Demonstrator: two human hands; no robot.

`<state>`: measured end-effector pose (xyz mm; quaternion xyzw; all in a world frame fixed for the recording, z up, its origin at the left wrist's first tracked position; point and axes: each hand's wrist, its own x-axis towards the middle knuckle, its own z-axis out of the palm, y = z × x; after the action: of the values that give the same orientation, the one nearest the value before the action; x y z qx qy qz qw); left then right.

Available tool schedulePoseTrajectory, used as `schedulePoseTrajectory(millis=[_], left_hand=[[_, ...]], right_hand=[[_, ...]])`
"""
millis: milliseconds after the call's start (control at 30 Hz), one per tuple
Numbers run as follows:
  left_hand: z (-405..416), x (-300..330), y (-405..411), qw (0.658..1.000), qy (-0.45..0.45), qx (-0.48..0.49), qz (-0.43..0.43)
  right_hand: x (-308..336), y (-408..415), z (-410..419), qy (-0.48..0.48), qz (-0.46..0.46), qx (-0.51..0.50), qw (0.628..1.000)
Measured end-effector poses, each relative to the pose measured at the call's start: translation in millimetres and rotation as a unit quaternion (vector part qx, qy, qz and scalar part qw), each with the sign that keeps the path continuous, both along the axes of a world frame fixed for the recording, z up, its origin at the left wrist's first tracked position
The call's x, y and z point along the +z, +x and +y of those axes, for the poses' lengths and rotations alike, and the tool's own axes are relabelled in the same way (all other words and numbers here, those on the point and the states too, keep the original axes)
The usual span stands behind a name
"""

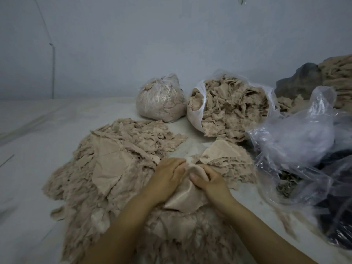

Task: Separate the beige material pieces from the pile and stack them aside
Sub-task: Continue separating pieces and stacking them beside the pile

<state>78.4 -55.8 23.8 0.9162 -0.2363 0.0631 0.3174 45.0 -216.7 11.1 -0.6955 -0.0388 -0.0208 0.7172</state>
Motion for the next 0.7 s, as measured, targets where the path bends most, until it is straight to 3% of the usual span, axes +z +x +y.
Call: schedulePoseTrajectory(millis=[100,233,333,400,467,500,700], left_hand=[[-8.4,-8.2,-4.4,0.999,-0.012,-0.013,0.037],[29.0,-14.8,5.6,0.988,-0.033,0.148,0.021],[31.5,-1.9,5.8,0.991,0.022,0.131,0.017],[8.0,9.4,-4.7,0.994,-0.053,0.078,0.062],[-17.1,16.5,-17.6,0.963,-0.207,0.085,0.151],[-25.3,15.5,-21.2,0.947,-0.254,0.096,0.174],[-31.3,6.3,-27.8,0.912,-0.332,0.073,0.228]], right_hand=[[3.5,1.3,-2.5,-0.030,-0.027,-0.063,0.997],[3.8,1.0,-27.6,0.022,0.001,-0.172,0.985],[2.0,-3.7,-32.9,0.071,0.051,-0.078,0.993],[0.8,-8.5,-23.9,0.057,0.051,0.026,0.997],[-1.7,-12.3,-13.6,0.064,0.026,0.087,0.994],[-2.1,-13.9,-10.1,0.080,0.026,0.088,0.993],[-13.7,-18.5,-14.5,0.110,0.062,-0.045,0.991]])
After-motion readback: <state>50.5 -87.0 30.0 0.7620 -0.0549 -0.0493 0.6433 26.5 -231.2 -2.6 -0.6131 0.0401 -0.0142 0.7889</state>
